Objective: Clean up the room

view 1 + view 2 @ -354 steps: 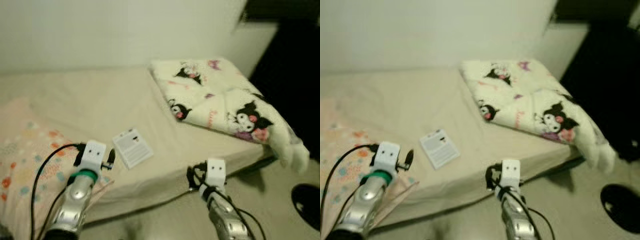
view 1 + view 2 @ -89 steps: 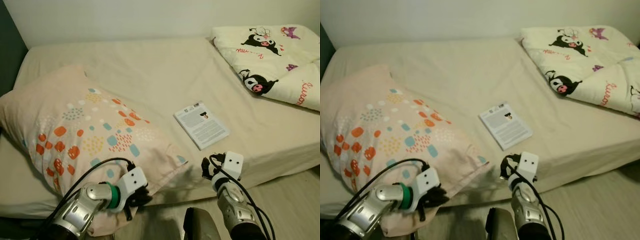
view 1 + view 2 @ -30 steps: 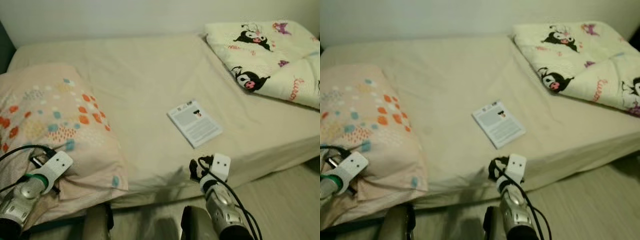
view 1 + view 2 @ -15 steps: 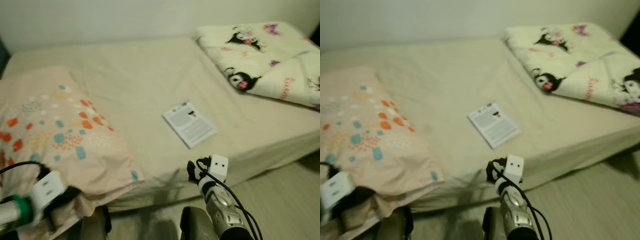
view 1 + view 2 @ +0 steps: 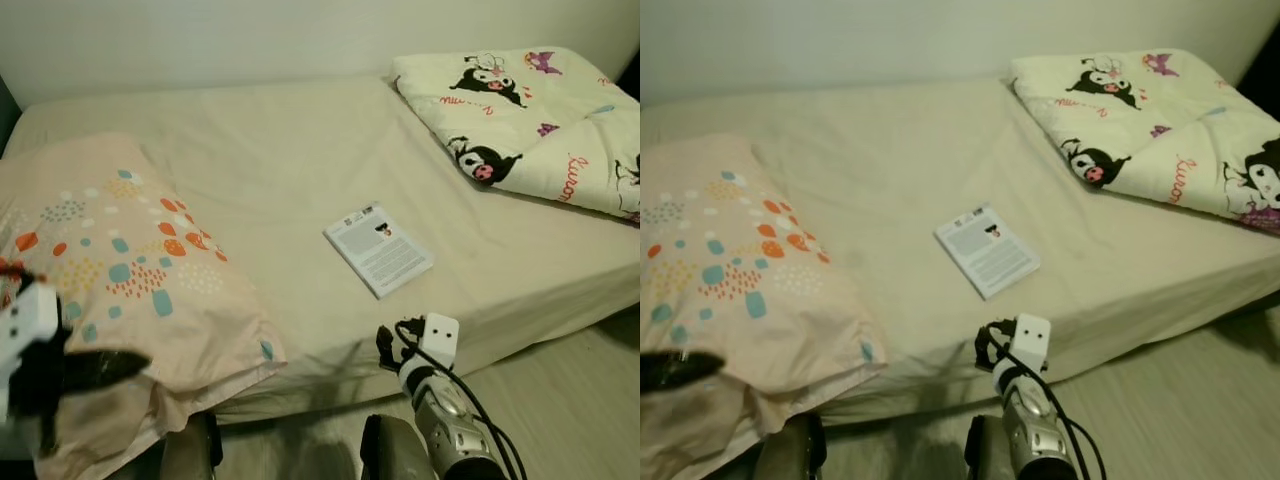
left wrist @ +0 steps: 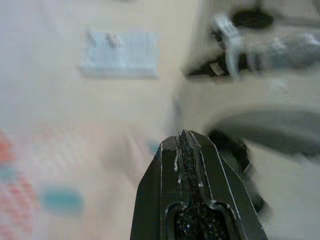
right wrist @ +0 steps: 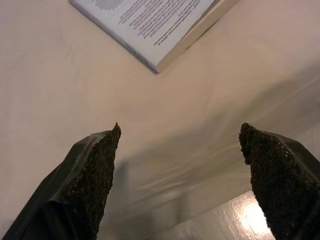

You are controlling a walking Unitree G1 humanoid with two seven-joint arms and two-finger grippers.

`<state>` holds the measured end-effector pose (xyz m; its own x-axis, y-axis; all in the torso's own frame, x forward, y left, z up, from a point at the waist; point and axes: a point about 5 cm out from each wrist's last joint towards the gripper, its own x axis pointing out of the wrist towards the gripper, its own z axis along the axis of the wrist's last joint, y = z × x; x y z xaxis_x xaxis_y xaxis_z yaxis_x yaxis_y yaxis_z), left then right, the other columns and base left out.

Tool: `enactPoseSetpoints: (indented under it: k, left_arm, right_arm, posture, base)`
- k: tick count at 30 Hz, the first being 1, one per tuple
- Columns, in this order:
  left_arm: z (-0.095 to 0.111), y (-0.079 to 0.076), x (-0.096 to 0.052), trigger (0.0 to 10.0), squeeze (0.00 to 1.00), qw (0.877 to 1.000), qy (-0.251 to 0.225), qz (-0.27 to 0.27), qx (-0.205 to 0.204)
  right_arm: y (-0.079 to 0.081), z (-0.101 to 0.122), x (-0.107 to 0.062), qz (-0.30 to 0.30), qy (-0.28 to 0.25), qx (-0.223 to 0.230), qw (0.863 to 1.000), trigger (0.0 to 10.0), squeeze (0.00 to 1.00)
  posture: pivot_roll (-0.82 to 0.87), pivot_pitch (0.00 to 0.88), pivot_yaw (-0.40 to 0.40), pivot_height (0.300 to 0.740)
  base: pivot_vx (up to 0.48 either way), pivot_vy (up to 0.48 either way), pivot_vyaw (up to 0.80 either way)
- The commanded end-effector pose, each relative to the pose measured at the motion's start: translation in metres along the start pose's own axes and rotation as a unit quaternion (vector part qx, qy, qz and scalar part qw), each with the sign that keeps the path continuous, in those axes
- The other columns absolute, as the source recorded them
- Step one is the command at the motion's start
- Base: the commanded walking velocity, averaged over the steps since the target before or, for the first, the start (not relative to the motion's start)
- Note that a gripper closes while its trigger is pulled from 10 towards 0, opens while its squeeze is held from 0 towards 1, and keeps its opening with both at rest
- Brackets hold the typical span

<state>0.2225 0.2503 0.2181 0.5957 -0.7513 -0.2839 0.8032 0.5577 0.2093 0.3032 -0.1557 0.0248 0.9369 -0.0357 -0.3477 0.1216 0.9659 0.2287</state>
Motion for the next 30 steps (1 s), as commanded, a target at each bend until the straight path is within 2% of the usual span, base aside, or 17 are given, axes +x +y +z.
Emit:
enactPoseSetpoints:
  k: [1, 3, 5, 6, 7, 9, 10, 11, 13, 14, 15, 16, 18, 25, 27, 28, 30]
  left_arm:
    - [-0.018, -0.004, 0.006, 10.0, 0.0, 0.999, 0.039, 0.003, -0.015]
    - [-0.043, 0.004, 0.037, 10.0, 0.0, 0.996, 0.064, 0.053, 0.013]
    - [-0.043, 0.004, 0.037, 10.0, 0.0, 0.996, 0.064, 0.053, 0.013]
    - [-0.058, 0.011, 0.059, 10.0, 0.0, 0.993, 0.077, 0.089, 0.029]
    - [-0.058, 0.011, 0.059, 10.0, 0.0, 0.993, 0.077, 0.089, 0.029]
    - [-0.076, 0.017, 0.105, 10.0, 0.0, 0.982, 0.097, 0.14, 0.084]
    - [-0.076, 0.017, 0.105, 10.0, 0.0, 0.982, 0.097, 0.14, 0.084]
    - [-0.079, 0.02, 0.129, 10.0, 0.0, 0.975, 0.102, 0.164, 0.113]
    - [-0.078, 0.022, 0.138, 10.0, 0.0, 0.974, 0.098, 0.177, 0.105]
    - [-0.079, 0.023, 0.145, 10.0, 0.0, 0.967, 0.111, 0.185, 0.132]
    - [-0.08, 0.025, 0.15, 10.0, 0.0, 0.959, 0.124, 0.197, 0.159]
    - [-0.08, 0.025, 0.15, 10.0, 0.0, 0.959, 0.124, 0.197, 0.159]
    - [-0.086, 0.025, 0.159, 10.0, 0.0, 0.943, 0.142, 0.215, 0.21]
    - [-0.105, 0.015, 0.167, 10.0, 0.0, 0.936, 0.162, 0.197, 0.243]
    - [-0.13, 0.007, 0.159, 10.0, 0.0, 0.929, 0.207, 0.161, 0.262]
    - [-0.13, 0.007, 0.159, 10.0, 0.0, 0.929, 0.207, 0.161, 0.262]
    - [-0.149, 0.004, 0.142, 10.0, 0.0, 0.914, 0.259, 0.13, 0.285]
  right_arm:
    - [-0.004, -0.005, -0.001, -0.01, 0.011, 0.004, 1.0, 10.0, 0.0]
    - [-0.004, -0.004, -0.001, -0.014, 0.007, 0.005, 1.0, 10.0, 0.0]
    - [-0.004, -0.004, -0.001, -0.014, 0.007, 0.005, 1.0, 10.0, 0.0]
    - [-0.004, -0.002, 0.0, -0.016, 0.005, 0.005, 1.0, 10.0, 0.0]
    - [-0.004, -0.002, 0.0, -0.016, 0.005, 0.005, 1.0, 10.0, 0.0]
    - [-0.004, 0.001, 0.001, -0.019, 0.001, 0.004, 1.0, 10.0, 0.0]
    - [-0.004, 0.001, 0.001, -0.019, 0.001, 0.004, 1.0, 10.0, 0.0]
    - [-0.004, 0.003, 0.002, -0.02, -0.002, 0.003, 1.0, 10.0, 0.0]
    - [-0.004, 0.005, 0.003, -0.02, -0.005, 0.003, 1.0, 10.0, 0.0]
    - [-0.003, 0.006, 0.003, -0.019, -0.007, 0.002, 1.0, 10.0, 0.0]
    - [-0.003, 0.007, 0.004, -0.02, -0.009, 0.002, 1.0, 10.0, 0.0]
    - [-0.003, 0.007, 0.004, -0.02, -0.009, 0.002, 1.0, 10.0, 0.0]
    - [-0.002, 0.008, 0.004, -0.02, -0.012, 0.003, 1.0, 10.0, 0.0]
    - [0.001, 0.009, 0.005, -0.018, -0.012, 0.002, 1.0, 10.0, 0.0]
    - [0.004, 0.008, 0.005, -0.014, -0.012, 0.001, 1.0, 10.0, 0.0]
    - [0.004, 0.008, 0.005, -0.014, -0.012, 0.001, 1.0, 10.0, 0.0]
    - [0.005, 0.007, 0.005, -0.012, -0.01, 0.0, 1.0, 10.0, 0.0]
  posture:
    - [0.18, 0.002, -0.028, 0.57]
    - [0.18, 0.0, -0.026, 0.57]
    - [0.18, 0.0, -0.026, 0.57]
    - [0.17, 0.0, -0.029, 0.57]
    - [0.17, 0.0, -0.029, 0.57]
    - [0.17, 0.0, -0.028, 0.57]
    - [0.17, 0.0, -0.028, 0.57]
    - [0.16, 0.0, -0.022, 0.57]
    - [0.16, 0.0, -0.022, 0.57]
    - [0.16, 0.0, -0.022, 0.57]
    - [0.16, 0.0, -0.022, 0.57]
    - [0.16, 0.0, -0.022, 0.57]
    - [0.15, 0.0, -0.014, 0.57]
    - [0.15, 0.0, -0.014, 0.57]
    - [0.15, 0.005, -0.015, 0.57]
    - [0.15, 0.005, -0.015, 0.57]
    - [0.15, 0.005, -0.015, 0.57]
  base:
    - [0.0, 0.0, 0.0]
    - [0.0, 0.0, 0.0]
    - [0.0, 0.0, 0.0]
    - [0.0, 0.0, 0.0]
    - [0.0, 0.0, 0.0]
    - [0.0, 0.0, 0.0]
    - [0.0, 0.0, 0.0]
    - [0.0, 0.0, 0.0]
    - [0.0, 0.0, 0.0]
    - [0.0, 0.0, 0.0]
    - [0.0, 0.0, 0.0]
    - [0.0, 0.0, 0.0]
    - [0.0, 0.0, 0.0]
    - [0.0, 0.0, 0.0]
    - [0.0, 0.0, 0.0]
    - [0.0, 0.0, 0.0]
    - [0.0, 0.0, 0.0]
